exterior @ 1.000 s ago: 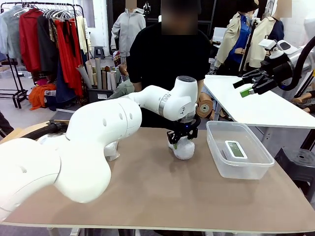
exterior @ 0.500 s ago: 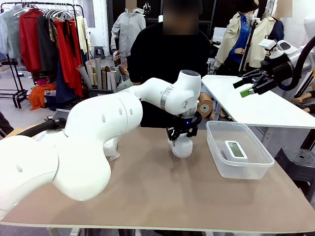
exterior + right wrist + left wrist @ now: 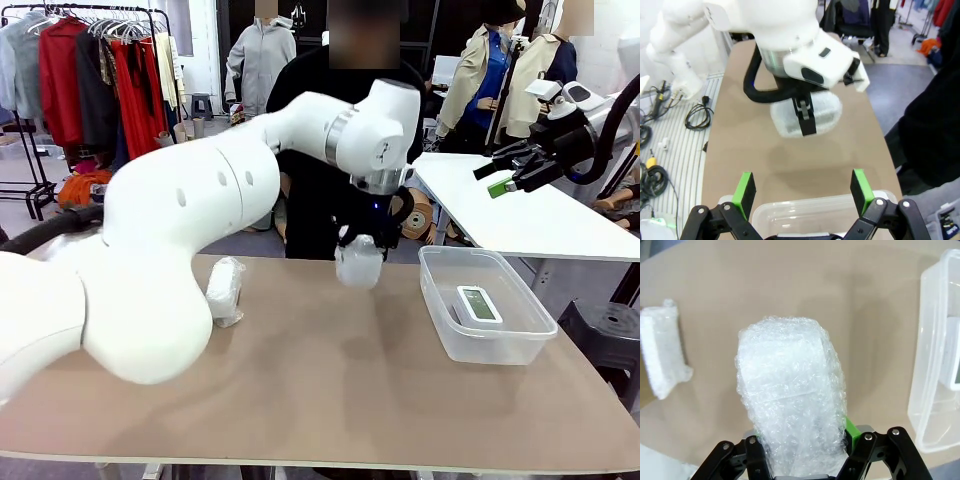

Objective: Separate and place wrapped and unwrapped clocks.
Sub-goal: Pick up the Digital clock indicated by the person.

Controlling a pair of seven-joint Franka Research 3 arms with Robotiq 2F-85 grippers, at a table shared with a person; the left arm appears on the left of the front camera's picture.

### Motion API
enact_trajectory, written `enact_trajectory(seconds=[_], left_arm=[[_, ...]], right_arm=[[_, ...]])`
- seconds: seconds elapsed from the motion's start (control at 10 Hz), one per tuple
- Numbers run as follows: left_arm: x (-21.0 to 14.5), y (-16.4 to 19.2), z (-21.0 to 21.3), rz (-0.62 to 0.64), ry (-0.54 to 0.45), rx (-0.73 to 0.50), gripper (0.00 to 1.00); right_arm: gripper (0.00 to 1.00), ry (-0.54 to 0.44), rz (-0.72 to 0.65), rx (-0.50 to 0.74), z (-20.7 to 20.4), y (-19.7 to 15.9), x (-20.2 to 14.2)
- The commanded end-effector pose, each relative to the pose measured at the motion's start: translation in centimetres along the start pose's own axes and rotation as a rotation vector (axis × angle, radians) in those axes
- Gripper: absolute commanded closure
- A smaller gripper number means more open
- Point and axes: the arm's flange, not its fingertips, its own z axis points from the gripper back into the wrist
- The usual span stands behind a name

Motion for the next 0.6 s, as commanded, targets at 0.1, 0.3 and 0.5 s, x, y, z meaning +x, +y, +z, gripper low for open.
enact_trajectory(seconds=[0.1,0.3,0.5], left_arm=[[-3.9,4.4,3.3,-0.059,-0.042,0.023,1.0],[-4.1,5.7,4.8,-0.074,-0.053,0.002,1.0],[-4.7,6.4,6.2,-0.118,-0.045,-0.03,1.0]], right_arm=[[0.0,-0.003,0.003,-0.002,0.1,0.0,0.1],[0.0,-0.003,0.003,-0.002,0.1,0.0,0.1],[0.0,-0.003,0.003,-0.002,0.1,0.0,0.1]])
